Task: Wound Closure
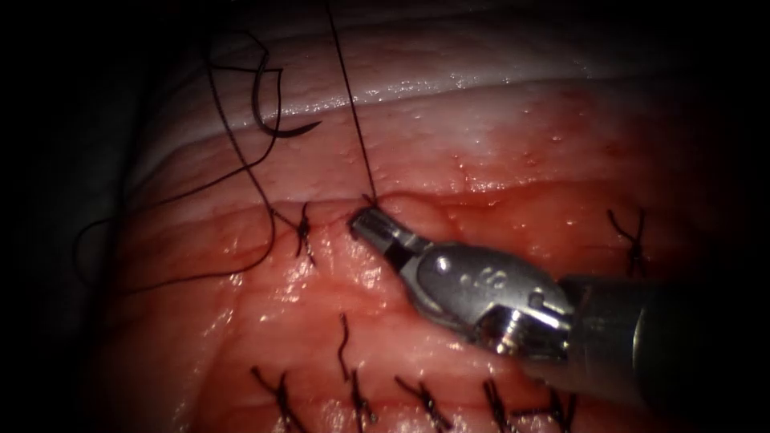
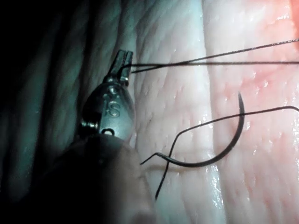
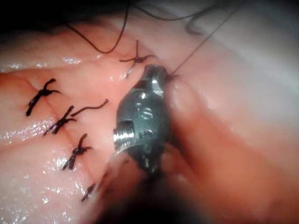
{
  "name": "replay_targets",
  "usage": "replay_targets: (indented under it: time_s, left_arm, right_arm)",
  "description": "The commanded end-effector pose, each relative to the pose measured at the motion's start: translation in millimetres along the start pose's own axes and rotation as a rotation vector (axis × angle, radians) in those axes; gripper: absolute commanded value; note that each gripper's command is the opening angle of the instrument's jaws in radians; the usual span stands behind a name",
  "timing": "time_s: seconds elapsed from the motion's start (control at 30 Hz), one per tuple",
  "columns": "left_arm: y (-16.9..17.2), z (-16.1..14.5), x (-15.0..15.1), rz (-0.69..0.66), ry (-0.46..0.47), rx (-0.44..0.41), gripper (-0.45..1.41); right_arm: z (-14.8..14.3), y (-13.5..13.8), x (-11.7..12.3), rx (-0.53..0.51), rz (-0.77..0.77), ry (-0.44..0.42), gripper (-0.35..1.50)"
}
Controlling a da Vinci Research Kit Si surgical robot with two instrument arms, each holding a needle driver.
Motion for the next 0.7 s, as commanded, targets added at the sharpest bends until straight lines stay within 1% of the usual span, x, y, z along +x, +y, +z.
replay_targets:
  time_s: [0.03, 0.07, 0.17, 0.3, 0.37, 0.5, 0.6, 0.7]
  left_arm:
    - [-0.5, 0.7, -0.3, 0.0, 0.001, 0.003, -0.45]
    - [-1.2, 0.7, -0.7, -0.001, -0.009, 0.019, -0.45]
    - [-1.7, 0.8, -1.5, 0.003, -0.043, 0.044, -0.45]
    - [-1.5, 0.9, -2.1, 0.01, -0.059, 0.054, -0.45]
    - [-1.0, 1.0, -2.7, 0.016, -0.06, 0.058, -0.45]
    - [-1.7, 1.0, -2.8, 0.012, -0.063, 0.059, -0.45]
    - [-2.2, 0.9, -2.7, 0.007, -0.064, 0.065, -0.45]
    - [-2.6, 0.8, -2.7, 0.007, -0.068, 0.086, -0.45]
  right_arm:
    - [0.6, -0.5, -0.4, 0.002, 0.0, 0.001, -0.35]
    - [0.5, -0.4, -0.5, 0.003, -0.002, 0.002, -0.35]
    - [0.2, -0.4, -1.0, 0.001, -0.005, 0.004, -0.35]
    - [0.1, -0.3, -1.2, 0.0, -0.006, 0.014, -0.35]
    - [0.2, -0.3, -1.2, -0.01, -0.001, 0.05, -0.35]
    - [0.2, -0.3, -1.4, 0.024, -0.059, 0.113, -0.35]
    - [0.2, -0.3, -1.5, 0.052, -0.079, 0.143, -0.35]
    - [0.2, -0.4, -1.9, 0.081, -0.102, 0.154, -0.35]
